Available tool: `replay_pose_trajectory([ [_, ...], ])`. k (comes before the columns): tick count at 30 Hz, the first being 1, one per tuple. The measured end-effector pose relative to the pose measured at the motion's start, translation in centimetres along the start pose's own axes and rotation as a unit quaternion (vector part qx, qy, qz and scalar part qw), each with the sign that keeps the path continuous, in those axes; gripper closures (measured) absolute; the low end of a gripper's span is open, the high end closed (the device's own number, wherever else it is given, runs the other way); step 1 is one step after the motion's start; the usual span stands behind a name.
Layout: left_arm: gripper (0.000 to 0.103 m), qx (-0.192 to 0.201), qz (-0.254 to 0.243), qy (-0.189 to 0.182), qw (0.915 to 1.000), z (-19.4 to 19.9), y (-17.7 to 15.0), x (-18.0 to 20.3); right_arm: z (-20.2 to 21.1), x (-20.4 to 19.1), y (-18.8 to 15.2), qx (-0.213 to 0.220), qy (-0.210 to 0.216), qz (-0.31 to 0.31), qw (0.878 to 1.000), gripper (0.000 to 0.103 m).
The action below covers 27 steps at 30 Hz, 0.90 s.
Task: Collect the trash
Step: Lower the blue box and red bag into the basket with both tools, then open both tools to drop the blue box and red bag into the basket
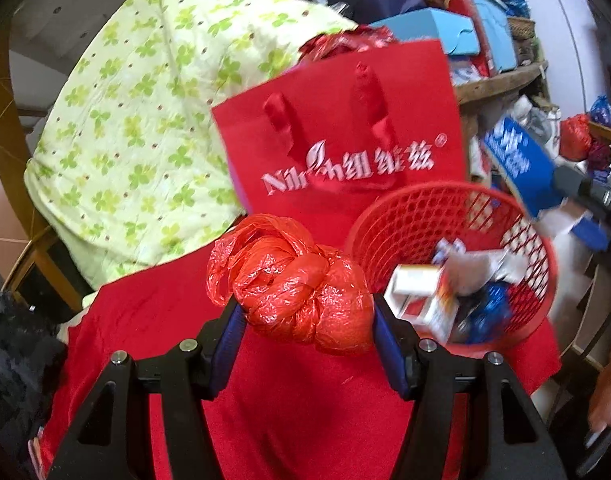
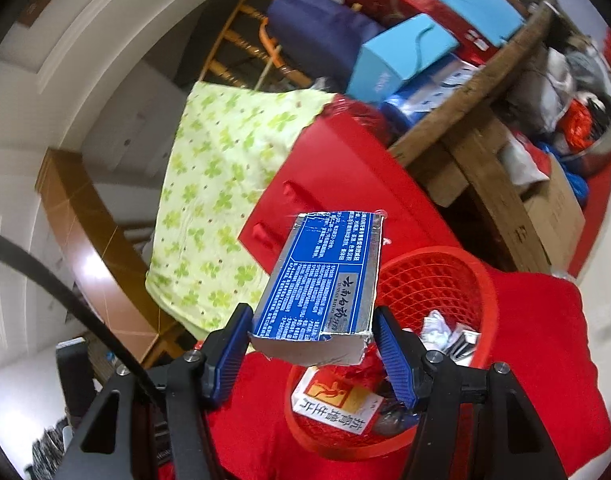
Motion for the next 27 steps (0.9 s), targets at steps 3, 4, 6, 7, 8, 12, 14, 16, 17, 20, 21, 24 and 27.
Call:
replay_pose_trajectory([
  [3, 0.039, 0.011, 0.001, -0.019, 0.9998, 0.0, 1.7, 1.0, 0.4, 1.1, 0.5, 0.007, -0.006, -0.021, 1.000, 0.038],
  [4, 0.039, 0.014, 0.002, -0.027, 0.9995, -0.1, 2.3, 1.3, 0.5, 1.5, 0.7, 0.010, -0.007, -0.027, 1.000, 0.038],
  [6, 0.039, 0.018, 0.006, -0.040, 0.9990, -0.5, 3.2, 2.0, 0.5, 2.1, 0.9, 0.011, -0.008, -0.041, 0.999, 0.038],
  [7, 0.039, 0.019, 0.007, -0.044, 0.9988, -0.7, 3.5, 2.4, 0.5, 2.5, 1.0, 0.010, -0.010, -0.048, 0.999, 0.038],
  [8, 0.039, 0.022, 0.009, -0.053, 0.9983, -1.0, 4.0, 2.7, 0.6, 2.8, 1.1, 0.010, -0.011, -0.054, 0.998, 0.038],
  [12, 0.039, 0.024, 0.015, -0.088, 0.9957, -2.6, 5.6, 4.0, 0.7, 3.5, 1.3, 0.011, -0.017, -0.062, 0.998, 0.038],
  [14, 0.039, 0.016, 0.021, -0.112, 0.9934, -3.7, 6.1, 4.8, 0.7, 3.7, 1.3, 0.011, -0.018, -0.062, 0.998, 0.038],
  [16, 0.039, 0.005, 0.031, -0.133, 0.9907, -5.0, 6.6, 5.3, 0.7, 3.7, 1.3, 0.009, -0.018, -0.061, 0.998, 0.038],
  [17, 0.039, -0.005, 0.038, -0.150, 0.9879, -5.7, 6.6, 5.5, 0.6, 3.7, 1.2, 0.006, -0.019, -0.061, 0.998, 0.038],
  [20, 0.039, -0.037, 0.071, -0.175, 0.9814, -7.9, 6.4, 5.4, 0.1, 3.7, 0.9, -0.005, -0.020, -0.060, 0.998, 0.036],
  [21, 0.038, -0.044, 0.079, -0.183, 0.9790, -8.2, 6.1, 5.4, -0.1, 3.6, 0.8, -0.010, -0.021, -0.060, 0.998, 0.034],
  [24, 0.033, -0.048, 0.096, -0.188, 0.9764, -8.5, 5.6, 5.0, -0.9, 3.5, 0.2, -0.030, -0.028, -0.055, 0.998, 0.029],
  [27, 0.026, -0.027, 0.095, -0.194, 0.9760, -7.4, 5.6, 4.7, -1.5, 2.9, -0.4, -0.047, -0.023, -0.046, 0.998, 0.028],
])
Point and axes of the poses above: each gripper's, at about its wrist camera, not at the fingertips, and z roughly against the way its jaws point, x to its right, y to its top, the point moved 7 cm from there along -z, roughly the way its jaws point, and after that the axes turned 1 degree about -x, right-handed, at the moved point
